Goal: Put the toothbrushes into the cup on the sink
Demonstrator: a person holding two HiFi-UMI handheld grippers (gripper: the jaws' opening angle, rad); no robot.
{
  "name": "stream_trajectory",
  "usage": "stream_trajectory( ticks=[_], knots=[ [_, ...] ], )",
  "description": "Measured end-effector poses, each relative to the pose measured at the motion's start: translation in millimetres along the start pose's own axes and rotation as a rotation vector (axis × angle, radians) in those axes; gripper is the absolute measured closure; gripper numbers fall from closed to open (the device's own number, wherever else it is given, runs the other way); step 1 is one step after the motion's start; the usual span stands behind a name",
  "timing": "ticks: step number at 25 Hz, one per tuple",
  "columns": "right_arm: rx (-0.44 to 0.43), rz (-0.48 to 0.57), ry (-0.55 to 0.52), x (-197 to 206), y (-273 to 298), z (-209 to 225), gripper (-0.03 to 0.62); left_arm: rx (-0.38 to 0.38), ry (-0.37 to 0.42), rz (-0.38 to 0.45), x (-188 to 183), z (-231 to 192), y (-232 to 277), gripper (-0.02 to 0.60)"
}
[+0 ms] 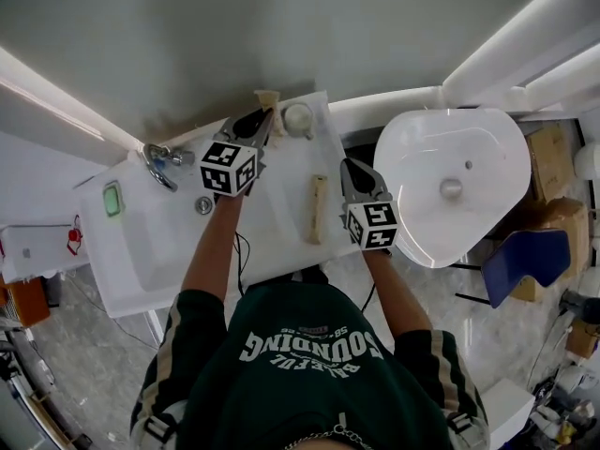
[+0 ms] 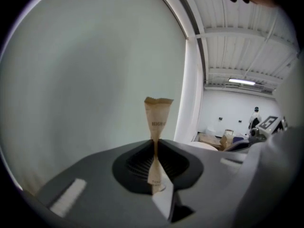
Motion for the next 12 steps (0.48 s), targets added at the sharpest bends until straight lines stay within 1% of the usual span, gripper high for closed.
stream_trajectory(
  ticks=[8, 12],
  knots=[
    [0.098, -0.015, 0.044, 13, -12, 16, 0.588, 0.079, 0.024, -0.002, 10, 0, 60, 0.503],
    [0.135, -0.028, 0.068, 20, -22, 20, 0.588, 0.099, 0.025, -0.012, 19, -2, 82, 0.503]
  ],
)
Point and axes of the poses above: the fingertips, and each gripper's own axes: y forward along the fingers, z to its right, x out of its underside, the point moved 10 cm from there along -y, backward along the fingers, and after that the axes turned 11 degrees about y, right-handed, at the moved point
